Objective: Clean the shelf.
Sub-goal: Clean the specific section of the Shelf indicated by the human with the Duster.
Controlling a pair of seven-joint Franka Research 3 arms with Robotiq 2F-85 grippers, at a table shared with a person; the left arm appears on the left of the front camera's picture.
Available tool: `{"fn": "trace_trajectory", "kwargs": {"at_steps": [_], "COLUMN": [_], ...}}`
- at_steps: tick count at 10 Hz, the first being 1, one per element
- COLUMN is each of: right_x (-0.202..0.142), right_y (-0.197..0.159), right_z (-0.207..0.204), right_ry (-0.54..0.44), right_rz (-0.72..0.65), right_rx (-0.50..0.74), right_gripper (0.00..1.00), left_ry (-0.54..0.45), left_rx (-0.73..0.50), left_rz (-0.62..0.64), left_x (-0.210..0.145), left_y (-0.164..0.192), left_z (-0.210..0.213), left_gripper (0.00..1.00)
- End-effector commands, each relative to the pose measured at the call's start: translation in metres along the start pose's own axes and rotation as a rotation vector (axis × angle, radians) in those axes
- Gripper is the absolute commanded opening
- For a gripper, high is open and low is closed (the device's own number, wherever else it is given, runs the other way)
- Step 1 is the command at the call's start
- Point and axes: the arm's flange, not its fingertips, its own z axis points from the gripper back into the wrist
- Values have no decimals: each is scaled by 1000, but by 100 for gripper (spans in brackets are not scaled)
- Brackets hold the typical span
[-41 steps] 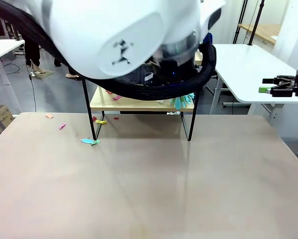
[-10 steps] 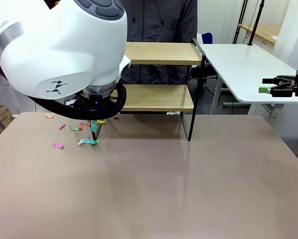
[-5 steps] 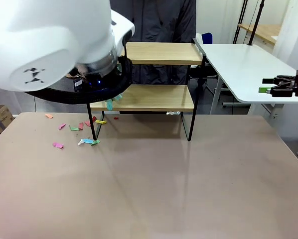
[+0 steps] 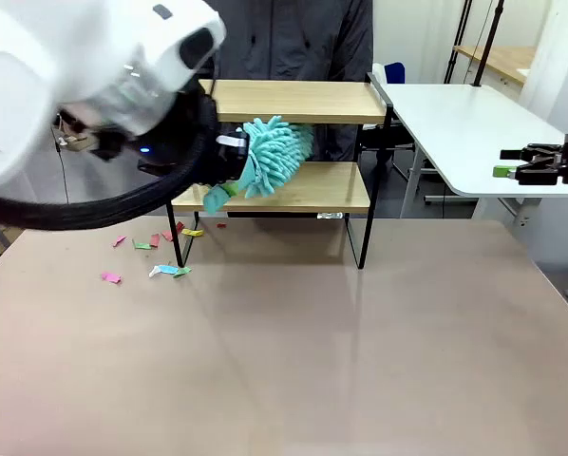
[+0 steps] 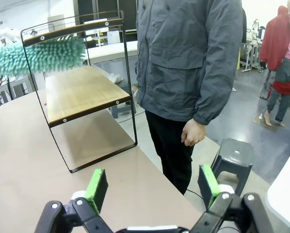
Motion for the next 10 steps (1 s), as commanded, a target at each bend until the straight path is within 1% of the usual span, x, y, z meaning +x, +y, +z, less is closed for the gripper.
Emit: {"fn": "trace_trajectory", "kwargs": {"at_steps": [1,3,4,5,6,7,8,10], "right_x": [7,7,7,7,7,7,7,7], "right_y": [4,4,4,4,4,4,4,4], "right_z": [-2,-2,-2,-2,-2,-2,-2,-2], "right_ry": [14,14,14,14,14,14,14,14], "right_rz": [-12,-12,-12,-12,-12,-12,-12,-12], "right_rx": [-16,-16,-16,-16,-16,-16,-16,-16], "right_gripper": [100,100,100,100,100,100,100,100], "left_ry": [78,98,136,185,267,313,422,510], "left_rx": [-155,-288,-325,-338,-383,-373,-270,-196], "left_rz": [-123,-206,-244,-330,-391,-450,-539,-680], "left_x": [-13,-20,-23,-27,-31,-33,-37,-41], "left_y": [41,61,65,70,84,94,101,114], "left_z": [22,40,47,58,75,85,94,104], "left_gripper": [13,13,13,13,13,13,13,13]}}
